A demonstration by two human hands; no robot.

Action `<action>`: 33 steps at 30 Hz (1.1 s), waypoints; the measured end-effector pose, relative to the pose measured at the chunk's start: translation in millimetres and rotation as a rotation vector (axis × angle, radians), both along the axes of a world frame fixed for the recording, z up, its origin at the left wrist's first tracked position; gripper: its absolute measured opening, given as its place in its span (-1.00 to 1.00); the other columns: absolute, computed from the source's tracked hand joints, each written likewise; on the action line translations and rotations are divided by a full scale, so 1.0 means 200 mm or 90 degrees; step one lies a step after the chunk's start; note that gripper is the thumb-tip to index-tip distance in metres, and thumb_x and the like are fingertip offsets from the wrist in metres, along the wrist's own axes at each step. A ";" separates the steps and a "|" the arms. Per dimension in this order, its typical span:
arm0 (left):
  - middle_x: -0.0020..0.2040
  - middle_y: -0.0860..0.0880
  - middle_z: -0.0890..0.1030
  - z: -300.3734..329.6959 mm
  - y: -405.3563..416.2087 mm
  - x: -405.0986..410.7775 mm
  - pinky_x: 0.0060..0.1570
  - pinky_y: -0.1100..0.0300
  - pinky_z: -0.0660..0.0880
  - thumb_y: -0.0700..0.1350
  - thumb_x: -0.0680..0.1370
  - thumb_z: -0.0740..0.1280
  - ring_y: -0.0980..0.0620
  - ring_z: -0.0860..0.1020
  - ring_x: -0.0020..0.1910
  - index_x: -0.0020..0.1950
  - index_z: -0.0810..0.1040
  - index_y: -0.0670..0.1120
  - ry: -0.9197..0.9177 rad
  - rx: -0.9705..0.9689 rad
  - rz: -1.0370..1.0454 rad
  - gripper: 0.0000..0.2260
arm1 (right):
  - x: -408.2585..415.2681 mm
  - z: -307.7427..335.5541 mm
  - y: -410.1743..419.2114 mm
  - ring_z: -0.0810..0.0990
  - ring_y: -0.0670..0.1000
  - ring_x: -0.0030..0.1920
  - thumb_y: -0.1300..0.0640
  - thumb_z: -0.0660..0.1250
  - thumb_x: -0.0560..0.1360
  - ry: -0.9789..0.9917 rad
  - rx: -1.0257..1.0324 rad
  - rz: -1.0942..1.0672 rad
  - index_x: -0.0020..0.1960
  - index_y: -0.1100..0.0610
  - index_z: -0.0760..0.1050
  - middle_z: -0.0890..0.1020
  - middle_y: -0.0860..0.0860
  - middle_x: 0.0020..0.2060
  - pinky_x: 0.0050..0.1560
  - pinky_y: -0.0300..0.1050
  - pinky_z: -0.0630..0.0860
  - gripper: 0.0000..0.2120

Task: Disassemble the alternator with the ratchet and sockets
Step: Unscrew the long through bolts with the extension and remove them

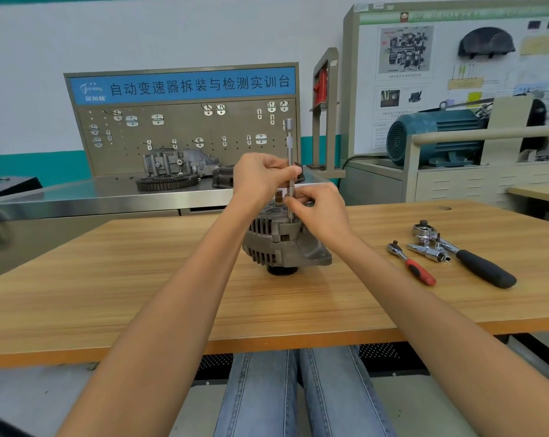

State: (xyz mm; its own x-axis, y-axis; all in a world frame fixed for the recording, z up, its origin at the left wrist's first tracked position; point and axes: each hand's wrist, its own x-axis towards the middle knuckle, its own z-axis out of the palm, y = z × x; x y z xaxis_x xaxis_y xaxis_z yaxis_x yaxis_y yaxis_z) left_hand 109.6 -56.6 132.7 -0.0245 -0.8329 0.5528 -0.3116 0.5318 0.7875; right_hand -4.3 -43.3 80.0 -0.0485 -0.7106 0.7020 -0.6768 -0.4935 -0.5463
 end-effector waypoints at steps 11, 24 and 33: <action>-0.30 0.01 0.54 -0.04 0.00 -0.04 -0.37 0.37 0.43 -0.09 0.48 0.46 0.13 0.51 -0.31 -0.23 0.47 -0.02 0.022 -0.053 -0.001 -0.81 | 0.01 0.02 0.00 0.58 -0.03 -0.13 0.05 0.42 0.44 -0.108 0.027 0.030 -0.14 0.11 0.57 0.62 -0.04 -0.27 0.04 0.02 0.52 -0.88; -0.12 -0.05 0.66 -0.03 -0.01 -0.03 -0.12 0.23 0.61 -0.25 0.53 0.37 0.09 0.66 -0.15 0.17 0.58 -0.23 0.102 0.002 -0.095 -0.78 | -0.02 0.05 -0.01 0.53 -0.05 -0.11 0.01 0.30 0.54 -0.008 0.085 0.042 -0.18 0.00 0.52 0.56 -0.12 -0.31 -0.02 -0.02 0.48 -0.86; -0.25 -0.03 0.62 -0.04 -0.03 -0.04 -0.11 0.08 0.61 -0.16 0.48 0.46 -0.01 0.63 -0.17 -0.09 0.52 -0.08 0.084 -0.034 -0.058 -0.87 | 0.00 0.03 0.00 0.54 0.04 0.00 0.02 0.39 0.47 -0.072 0.044 0.017 -0.12 0.09 0.53 0.59 -0.04 -0.22 0.07 0.11 0.50 -0.86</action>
State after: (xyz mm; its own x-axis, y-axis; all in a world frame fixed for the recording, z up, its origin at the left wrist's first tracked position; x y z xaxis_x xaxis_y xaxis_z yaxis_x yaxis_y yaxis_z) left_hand 102.2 -62.8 124.9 -0.0228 -0.7999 0.5997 -0.1565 0.5953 0.7881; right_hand -3.7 -43.5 85.1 -0.1045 -0.7587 0.6430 -0.5964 -0.4695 -0.6510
